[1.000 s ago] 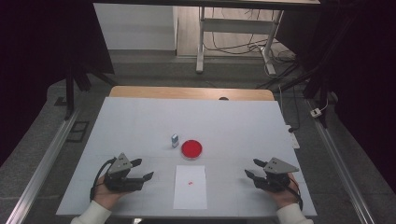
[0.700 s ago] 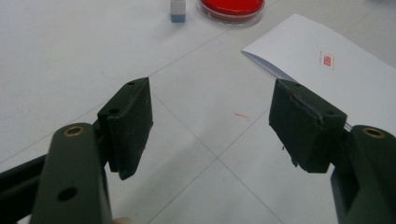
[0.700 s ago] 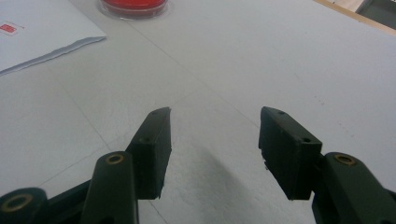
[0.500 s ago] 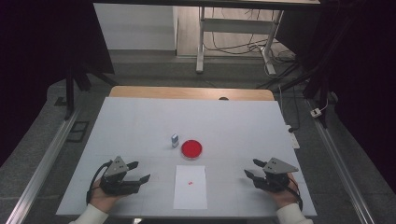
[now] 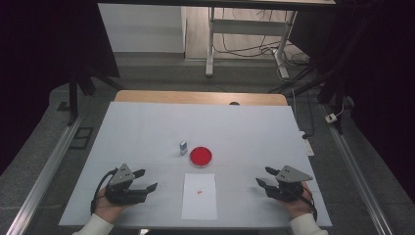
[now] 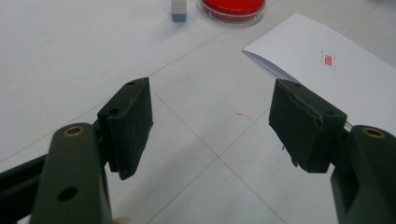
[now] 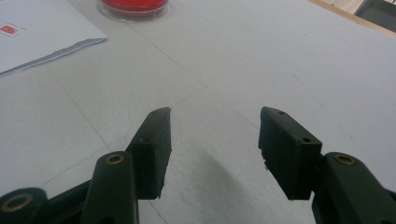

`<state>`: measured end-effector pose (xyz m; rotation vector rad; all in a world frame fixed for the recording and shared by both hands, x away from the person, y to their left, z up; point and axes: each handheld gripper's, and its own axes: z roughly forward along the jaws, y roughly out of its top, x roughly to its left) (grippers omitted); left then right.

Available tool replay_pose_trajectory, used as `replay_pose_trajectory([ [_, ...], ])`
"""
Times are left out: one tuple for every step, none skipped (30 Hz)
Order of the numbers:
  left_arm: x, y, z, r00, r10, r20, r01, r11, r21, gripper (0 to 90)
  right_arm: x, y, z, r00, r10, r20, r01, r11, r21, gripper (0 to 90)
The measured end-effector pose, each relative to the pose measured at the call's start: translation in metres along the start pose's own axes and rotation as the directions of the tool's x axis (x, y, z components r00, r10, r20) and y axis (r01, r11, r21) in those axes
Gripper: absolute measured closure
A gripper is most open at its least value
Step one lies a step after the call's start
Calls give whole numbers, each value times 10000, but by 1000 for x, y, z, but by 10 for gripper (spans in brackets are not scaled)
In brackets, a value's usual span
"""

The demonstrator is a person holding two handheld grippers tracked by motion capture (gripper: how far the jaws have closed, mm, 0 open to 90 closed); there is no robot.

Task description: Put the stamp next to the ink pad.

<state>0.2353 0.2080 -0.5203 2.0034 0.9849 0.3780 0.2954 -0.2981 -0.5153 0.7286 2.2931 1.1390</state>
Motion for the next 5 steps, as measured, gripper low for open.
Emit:
replay_pose_trajectory([
  [0,0,0,10000,3,2,-3,10000,7,302,0,0,0,10000,-4,1,4,10000,-2,437],
  [0,0,0,10000,2,5,-2,10000,8,302,0,0,0,10000,2,0,-2,10000,-11,437],
  [0,0,0,10000,6,11,-6,10000,16,302,0,0,0,10000,8,-3,-8,10000,-16,438],
  [0,0,0,10000,8,11,-8,10000,16,302,0,0,0,10000,16,0,-16,10000,-19,438],
  [0,0,0,10000,0,15,0,10000,5,302,0,0,-1,10000,1,5,-1,10000,11,437],
])
